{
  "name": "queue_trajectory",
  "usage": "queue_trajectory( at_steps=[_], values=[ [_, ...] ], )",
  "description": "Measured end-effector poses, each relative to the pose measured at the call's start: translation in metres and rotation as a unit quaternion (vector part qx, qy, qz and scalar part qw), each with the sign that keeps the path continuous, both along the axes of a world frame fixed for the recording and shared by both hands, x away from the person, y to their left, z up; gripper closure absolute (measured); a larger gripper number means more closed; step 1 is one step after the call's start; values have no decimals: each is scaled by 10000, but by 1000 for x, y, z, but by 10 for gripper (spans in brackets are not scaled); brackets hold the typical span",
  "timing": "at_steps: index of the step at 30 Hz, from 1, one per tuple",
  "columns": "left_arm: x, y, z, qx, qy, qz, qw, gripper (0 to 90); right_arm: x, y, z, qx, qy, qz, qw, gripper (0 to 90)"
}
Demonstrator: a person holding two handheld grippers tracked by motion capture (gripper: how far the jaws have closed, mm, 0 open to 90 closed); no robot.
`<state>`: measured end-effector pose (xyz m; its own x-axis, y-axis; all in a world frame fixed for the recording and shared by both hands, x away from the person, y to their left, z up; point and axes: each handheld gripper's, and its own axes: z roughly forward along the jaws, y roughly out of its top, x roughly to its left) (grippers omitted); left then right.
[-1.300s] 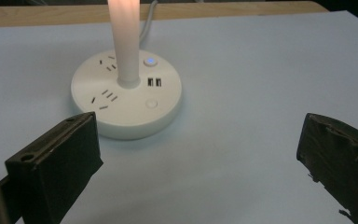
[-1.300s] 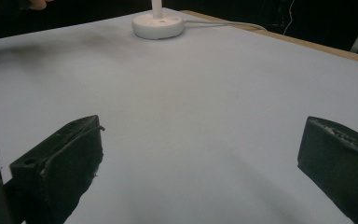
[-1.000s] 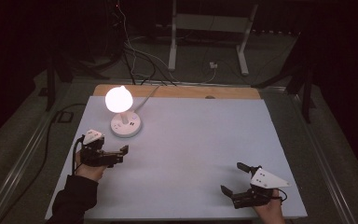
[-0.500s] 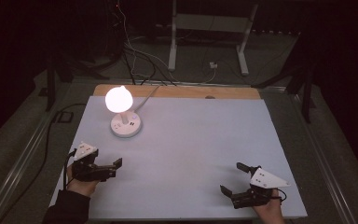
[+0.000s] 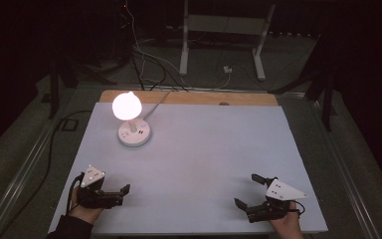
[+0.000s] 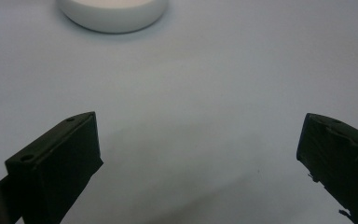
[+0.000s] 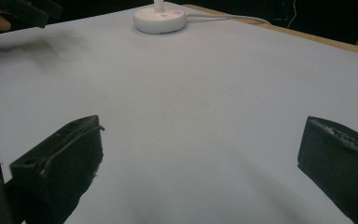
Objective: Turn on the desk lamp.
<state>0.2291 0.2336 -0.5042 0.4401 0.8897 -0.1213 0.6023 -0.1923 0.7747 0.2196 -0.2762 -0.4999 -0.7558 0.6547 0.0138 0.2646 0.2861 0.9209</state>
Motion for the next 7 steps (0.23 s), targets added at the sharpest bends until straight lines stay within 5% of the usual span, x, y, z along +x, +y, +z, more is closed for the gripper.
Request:
queue_trajectory(
  at_steps=[7],
  values=[
    [1,-2,-2,-69,-8,-79,9999,3,0,-1,1,24,-18,-17,10000,0]
  ],
)
